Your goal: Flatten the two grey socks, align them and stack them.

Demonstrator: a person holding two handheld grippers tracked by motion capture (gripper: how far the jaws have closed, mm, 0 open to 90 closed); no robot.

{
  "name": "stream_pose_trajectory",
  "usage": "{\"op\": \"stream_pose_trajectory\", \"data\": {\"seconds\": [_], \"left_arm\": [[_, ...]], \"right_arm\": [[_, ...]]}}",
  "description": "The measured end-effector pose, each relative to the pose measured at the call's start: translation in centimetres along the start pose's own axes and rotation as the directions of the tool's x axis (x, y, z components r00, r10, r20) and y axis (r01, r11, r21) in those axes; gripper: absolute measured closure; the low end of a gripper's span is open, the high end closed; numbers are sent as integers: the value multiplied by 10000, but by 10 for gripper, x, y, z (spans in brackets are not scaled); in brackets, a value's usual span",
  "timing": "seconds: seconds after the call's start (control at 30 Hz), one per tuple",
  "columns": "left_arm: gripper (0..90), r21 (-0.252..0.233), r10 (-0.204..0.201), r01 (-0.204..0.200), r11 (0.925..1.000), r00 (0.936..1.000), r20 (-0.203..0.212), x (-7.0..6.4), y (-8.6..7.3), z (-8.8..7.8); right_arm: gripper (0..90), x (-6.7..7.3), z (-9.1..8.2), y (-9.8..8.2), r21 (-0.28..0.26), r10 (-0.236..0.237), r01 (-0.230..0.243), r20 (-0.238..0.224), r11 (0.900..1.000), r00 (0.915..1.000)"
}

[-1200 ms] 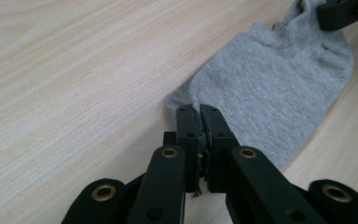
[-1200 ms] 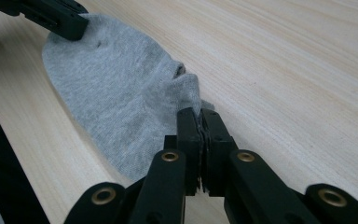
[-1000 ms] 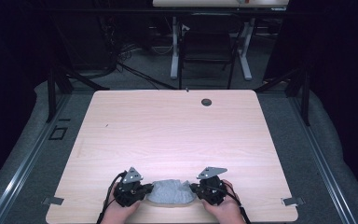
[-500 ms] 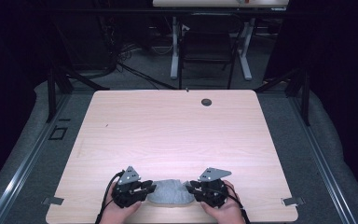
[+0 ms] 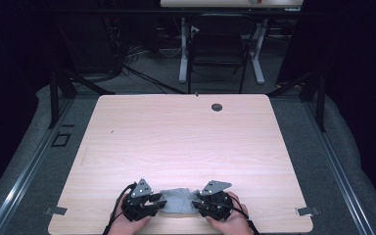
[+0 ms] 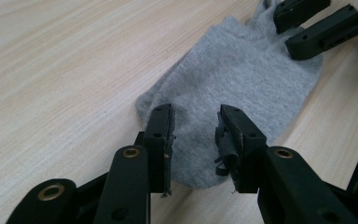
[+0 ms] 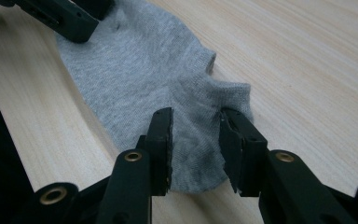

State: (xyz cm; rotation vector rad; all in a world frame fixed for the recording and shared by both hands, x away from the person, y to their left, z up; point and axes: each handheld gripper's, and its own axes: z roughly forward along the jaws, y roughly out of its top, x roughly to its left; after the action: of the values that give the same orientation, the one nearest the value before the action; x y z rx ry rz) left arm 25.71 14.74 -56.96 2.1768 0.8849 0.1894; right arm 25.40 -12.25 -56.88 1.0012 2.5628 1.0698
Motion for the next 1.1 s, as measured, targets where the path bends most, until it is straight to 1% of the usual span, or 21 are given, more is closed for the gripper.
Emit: {"op": "stream_pose_trajectory", "data": {"seconds": [0.07, 0.13, 0.23, 0.3, 0.37, 0.47, 0.5, 0.63, 0.7, 0.73, 0.77, 0.8, 0.87, 0.9, 0.93, 0.97, 1.0, 1.03, 1.1], "left_arm": [[656, 2, -41, 41, 10000, 10000, 27, 0, -1, 1], [656, 0, -6, 6, 10000, 10000, 12, 0, -1, 2], [658, -49, -118, 118, 9999, 9999, 6, 2, -1, 3], [660, -109, -164, 164, 9998, 9999, -34, 4, 0, 5], [661, -111, -191, 191, 9998, 9998, -24, 6, 2, 6], [662, -189, -337, 335, 9993, 9994, -94, 9, 5, 9], [662, -126, -248, 247, 9996, 9996, -120, 11, 6, 9], [662, -171, -259, 255, 9995, 9994, -247, 16, 11, 14], [663, -232, -382, 375, 9990, 9988, -302, 18, 12, 15], [663, -204, -429, 424, 9989, 9987, -260, 19, 14, 16], [663, -242, -479, 471, 9986, 9983, -320, 20, 15, 17], [663, -196, -407, 401, 9990, 9986, -327, 22, 16, 17], [663, -251, -501, 492, 9985, 9981, -368, 25, 17, 19], [663, -253, -481, 471, 9986, 9980, -403, 27, 19, 19], [663, -244, -616, 607, 9979, 9974, -383, 27, 19, 20], [663, -240, -552, 542, 9982, 9976, -408, 29, 20, 20], [662, -280, -625, 613, 9977, 9971, -440, 30, 21, 21], [663, -269, -576, 564, 9980, 9973, -464, 31, 22, 22], [662, -240, -632, 622, 9978, 9969, -466, 33, 23, 22]], "right_arm": [[647, -2, 0, 0, 96, 68, -67, -49, 9999, 10000], [649, -2, 1, -1, -6, 206, -206, -65, 9998, 9998], [649, -4, 2, 0, 107, 207, -207, -80, 9997, 9998], [650, -5, 3, 1, 51, 273, -273, -60, 9996, 9996], [651, -9, 4, 3, 111, 246, -245, -96, 9996, 9997], [653, -14, 6, 7, 98, 379, -378, -71, 9992, 9993], [653, -16, 7, 8, 157, 372, -371, -76, 9992, 9993], [655, -22, 11, 12, 178, 494, -493, -98, 9986, 9987], [655, -25, 13, 14, 129, 563, -562, -86, 9983, 9984], [656, -26, 13, 15, 203, 527, -526, -72, 9984, 9986], [656, -28, 14, 16, 148, 594, -593, -59, 9981, 9982], [656, -29, 15, 17, 146, 615, -615, -33, 9980, 9981], [656, -33, 18, 20, 119, 649, -648, -74, 9978, 9979], [657, -34, 18, 21, 145, 577, -577, -30, 9982, 9983], [657, -35, 20, 22, 64, 616, -616, 2, 9981, 9981], [657, -36, 21, 23, 63, 570, -570, 19, 9984, 9984], [658, -38, 22, 24, 43, 534, -534, 22, 9986, 9986], [658, -39, 23, 26, 84, 580, -580, 13, 9983, 9983], [658, -41, 24, 27, 24, 603, -603, 13, 9982, 9982]]}}
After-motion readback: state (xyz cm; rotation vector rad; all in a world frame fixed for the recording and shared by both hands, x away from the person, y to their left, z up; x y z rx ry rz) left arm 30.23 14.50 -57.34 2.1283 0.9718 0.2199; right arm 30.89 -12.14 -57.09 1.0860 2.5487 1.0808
